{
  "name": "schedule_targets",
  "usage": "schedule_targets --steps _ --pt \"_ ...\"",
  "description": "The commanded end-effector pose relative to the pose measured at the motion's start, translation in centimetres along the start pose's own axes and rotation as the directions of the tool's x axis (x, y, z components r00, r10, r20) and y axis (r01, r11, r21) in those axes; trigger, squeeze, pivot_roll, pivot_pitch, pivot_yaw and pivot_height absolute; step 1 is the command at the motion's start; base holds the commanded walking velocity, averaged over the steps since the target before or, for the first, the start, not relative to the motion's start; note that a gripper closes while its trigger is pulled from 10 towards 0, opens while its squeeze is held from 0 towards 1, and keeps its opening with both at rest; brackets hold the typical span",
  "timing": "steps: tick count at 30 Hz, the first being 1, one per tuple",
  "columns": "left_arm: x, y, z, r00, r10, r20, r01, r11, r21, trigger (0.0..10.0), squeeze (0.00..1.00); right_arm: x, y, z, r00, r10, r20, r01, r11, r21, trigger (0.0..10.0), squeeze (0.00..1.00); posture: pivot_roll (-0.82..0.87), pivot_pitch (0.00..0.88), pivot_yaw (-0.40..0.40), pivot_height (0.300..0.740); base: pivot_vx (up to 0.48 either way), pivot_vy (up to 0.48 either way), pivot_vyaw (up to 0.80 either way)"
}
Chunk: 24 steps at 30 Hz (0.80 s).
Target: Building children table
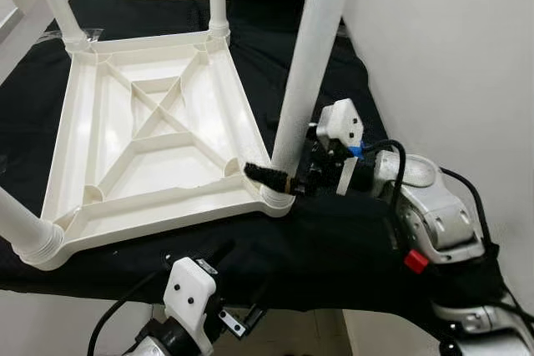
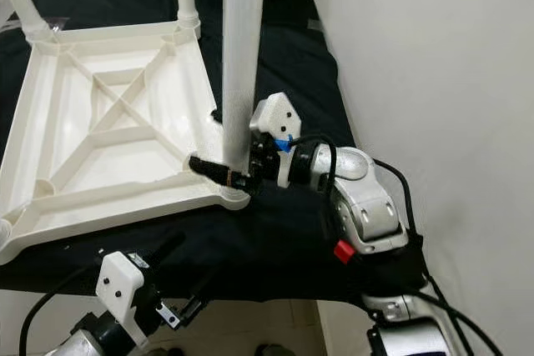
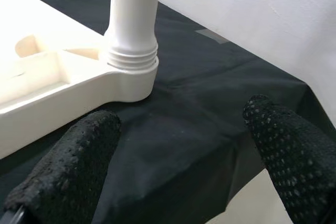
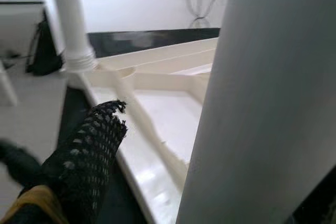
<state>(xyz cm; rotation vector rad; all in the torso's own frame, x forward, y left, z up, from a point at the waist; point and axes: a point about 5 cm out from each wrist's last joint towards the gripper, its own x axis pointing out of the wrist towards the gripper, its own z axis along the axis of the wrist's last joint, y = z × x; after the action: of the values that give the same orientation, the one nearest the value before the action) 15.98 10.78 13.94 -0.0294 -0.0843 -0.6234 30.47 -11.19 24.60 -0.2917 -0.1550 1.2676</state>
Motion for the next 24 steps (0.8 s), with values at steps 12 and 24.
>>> schedule_targets --steps 12,24 --pt "-0.5 -0.4 0.0 1.0 -0.009 -0.026 0.008 1.0 -0.017 10.0 0.0 0.2 0.7 -0.6 0.965 0.26 0.007 -0.26 0.965 0.042 0.0 0.0 0.09 0.24 -0.074 0.74 0.0 0.0 0.0" --pt "-0.4 -0.2 0.0 1.0 -0.013 -0.027 0.013 1.0 -0.017 10.0 0.0 -1.3 2.2 -1.9 0.958 0.288 -0.005 -0.286 0.952 0.106 0.0 0.0 0.07 0.239 -0.081 0.74 0.0 0.0 0.0"
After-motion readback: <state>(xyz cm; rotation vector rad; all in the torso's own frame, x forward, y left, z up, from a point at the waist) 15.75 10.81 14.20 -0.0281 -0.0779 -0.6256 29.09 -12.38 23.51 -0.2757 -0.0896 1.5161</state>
